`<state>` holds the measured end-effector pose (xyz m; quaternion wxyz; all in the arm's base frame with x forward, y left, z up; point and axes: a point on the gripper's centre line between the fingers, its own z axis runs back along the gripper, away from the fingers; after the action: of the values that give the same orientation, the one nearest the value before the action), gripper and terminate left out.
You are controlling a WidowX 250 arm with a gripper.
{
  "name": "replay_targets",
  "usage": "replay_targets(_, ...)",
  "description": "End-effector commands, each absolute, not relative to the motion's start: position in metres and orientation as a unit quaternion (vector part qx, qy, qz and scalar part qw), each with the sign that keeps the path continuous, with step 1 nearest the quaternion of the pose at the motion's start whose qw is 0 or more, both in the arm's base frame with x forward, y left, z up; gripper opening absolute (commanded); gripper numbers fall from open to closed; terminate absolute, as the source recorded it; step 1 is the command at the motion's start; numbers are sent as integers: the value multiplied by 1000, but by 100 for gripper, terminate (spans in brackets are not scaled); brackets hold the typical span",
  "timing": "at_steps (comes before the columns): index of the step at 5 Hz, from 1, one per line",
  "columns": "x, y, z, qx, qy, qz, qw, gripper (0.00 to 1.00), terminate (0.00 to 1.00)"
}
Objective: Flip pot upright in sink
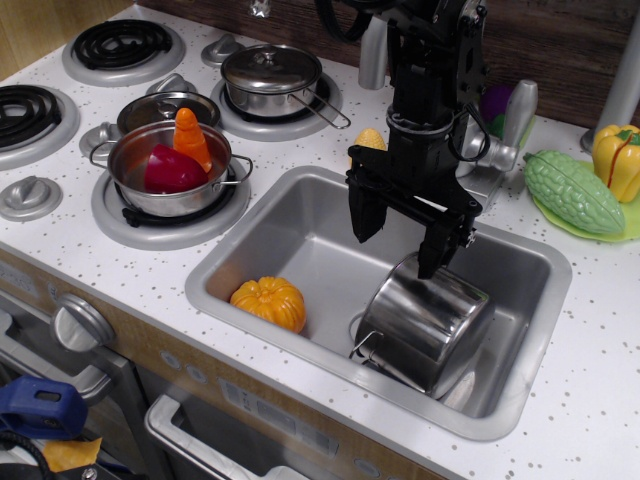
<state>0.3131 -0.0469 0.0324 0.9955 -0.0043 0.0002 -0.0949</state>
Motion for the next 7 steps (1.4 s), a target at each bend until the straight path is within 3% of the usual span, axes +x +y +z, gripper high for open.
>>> replay_targets(1,313,-47,32,-4,0,-95,995,100,0)
replay_targets(2,316,-48,33,-90,-27,-99,991,100,0)
replay_targets(4,317,-43,31,-169,-59,-101,979,100,0)
replay_targets(5,316,-44,26,-235,-87,-87,964,100,0)
replay_targets(7,315,-60,20,-313,-78,-38,946,100,0)
